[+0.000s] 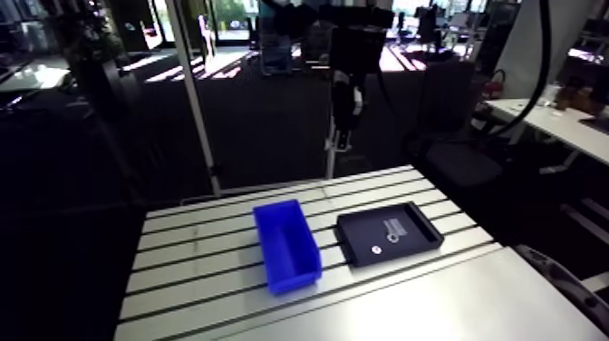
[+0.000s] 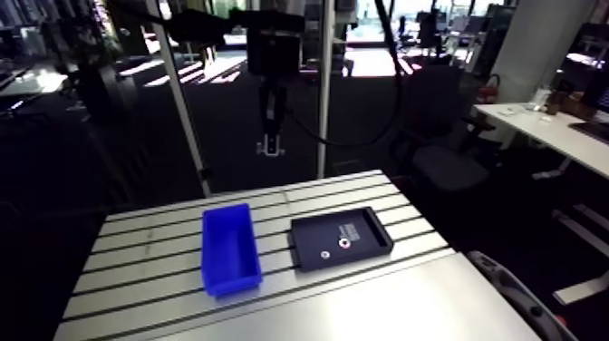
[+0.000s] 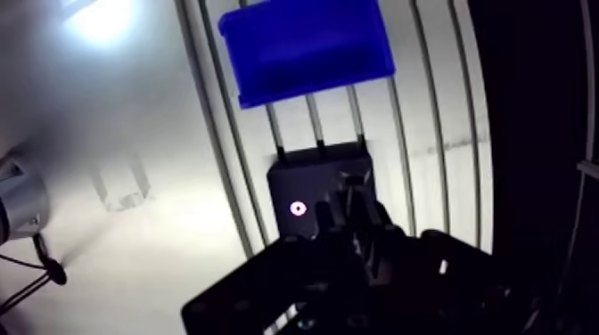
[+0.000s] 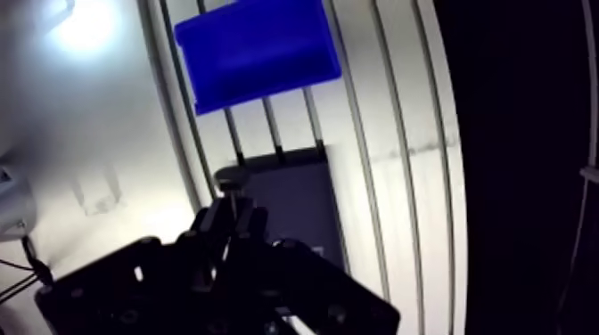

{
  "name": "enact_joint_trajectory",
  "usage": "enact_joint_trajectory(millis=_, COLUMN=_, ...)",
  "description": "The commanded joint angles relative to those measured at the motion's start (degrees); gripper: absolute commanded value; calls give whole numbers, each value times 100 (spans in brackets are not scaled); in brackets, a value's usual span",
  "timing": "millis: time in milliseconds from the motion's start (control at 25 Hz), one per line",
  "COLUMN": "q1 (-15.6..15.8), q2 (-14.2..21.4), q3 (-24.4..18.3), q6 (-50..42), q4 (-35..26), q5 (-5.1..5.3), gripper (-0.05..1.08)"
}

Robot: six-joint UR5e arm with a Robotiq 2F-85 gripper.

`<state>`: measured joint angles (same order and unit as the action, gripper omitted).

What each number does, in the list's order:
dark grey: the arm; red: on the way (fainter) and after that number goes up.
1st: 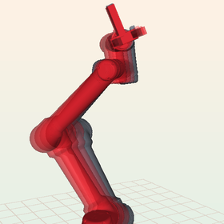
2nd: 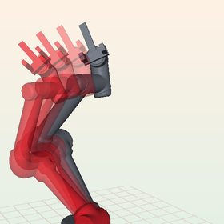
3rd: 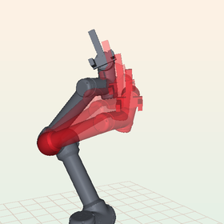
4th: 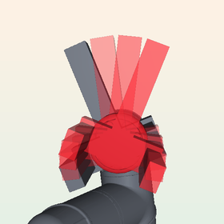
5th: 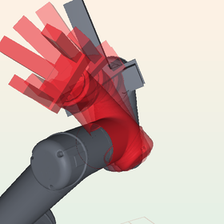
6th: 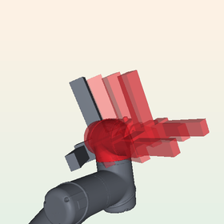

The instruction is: Pick up the M10 bolt from the tray and put it into the blue bin.

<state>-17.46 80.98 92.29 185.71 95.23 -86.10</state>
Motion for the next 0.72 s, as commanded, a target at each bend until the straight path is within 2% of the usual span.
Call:
enact_joint_trajectory(millis=40, q1=586, q2=-8, q3=347, q6=323, q4=343, q5=-104, gripper=105)
enact_joint_trajectory(millis=120, q1=674, q2=-17, q3=575, q6=270, q4=668, q5=-297, gripper=105)
enact_joint_trajectory(millis=240, q1=885, q2=-79, q3=830, q6=253, q4=1336, q5=-429, gripper=105)
enact_joint_trajectory(millis=360, q1=999, q2=-193, q3=971, q6=244, q4=1662, q5=-623, gripper=105)
enact_joint_trajectory(millis=720, q1=1192, q2=-395, q3=1024, q6=218, q4=1688, q5=-640, gripper=105)
